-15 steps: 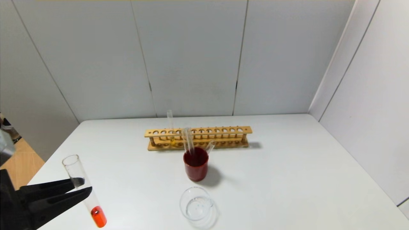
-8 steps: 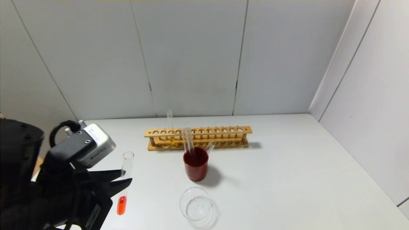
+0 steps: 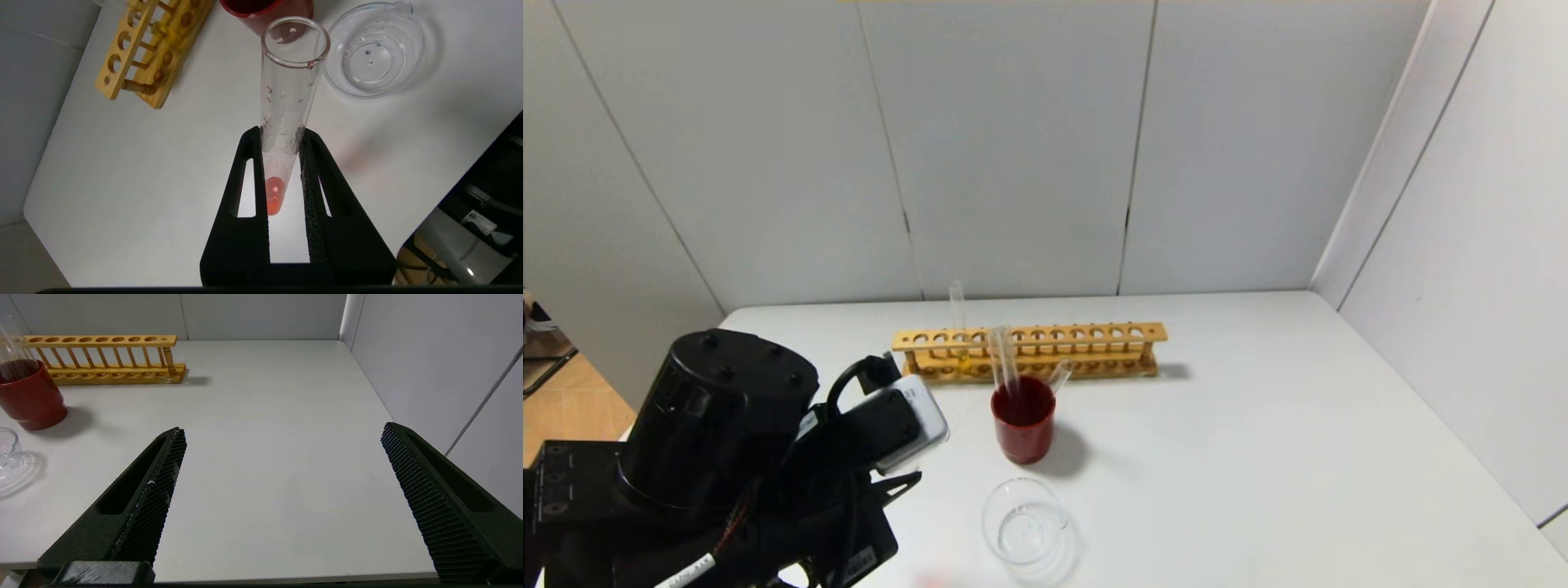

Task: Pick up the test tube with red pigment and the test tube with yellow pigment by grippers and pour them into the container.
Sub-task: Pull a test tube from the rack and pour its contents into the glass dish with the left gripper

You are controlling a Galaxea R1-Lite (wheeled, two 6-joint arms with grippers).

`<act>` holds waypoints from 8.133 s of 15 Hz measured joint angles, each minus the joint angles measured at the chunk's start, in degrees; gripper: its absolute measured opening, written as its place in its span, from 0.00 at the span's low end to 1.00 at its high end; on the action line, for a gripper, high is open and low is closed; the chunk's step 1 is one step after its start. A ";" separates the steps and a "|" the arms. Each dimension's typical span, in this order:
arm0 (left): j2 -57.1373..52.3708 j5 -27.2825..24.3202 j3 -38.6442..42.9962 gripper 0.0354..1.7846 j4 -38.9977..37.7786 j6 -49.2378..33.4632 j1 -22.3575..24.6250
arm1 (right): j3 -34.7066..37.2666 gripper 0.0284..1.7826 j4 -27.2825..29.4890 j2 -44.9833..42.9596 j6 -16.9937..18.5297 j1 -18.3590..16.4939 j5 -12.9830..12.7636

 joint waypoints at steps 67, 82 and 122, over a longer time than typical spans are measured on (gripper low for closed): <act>28.54 26.84 -13.32 0.15 6.79 32.95 -9.73 | 0.00 0.98 0.00 0.00 0.00 -0.02 0.00; 30.90 26.84 -16.96 0.15 10.05 37.38 -8.02 | 0.00 0.98 -0.02 0.00 0.00 -0.02 0.00; 34.27 31.81 -24.34 0.15 20.27 42.16 -8.44 | 0.00 0.98 0.00 0.00 0.00 0.00 0.00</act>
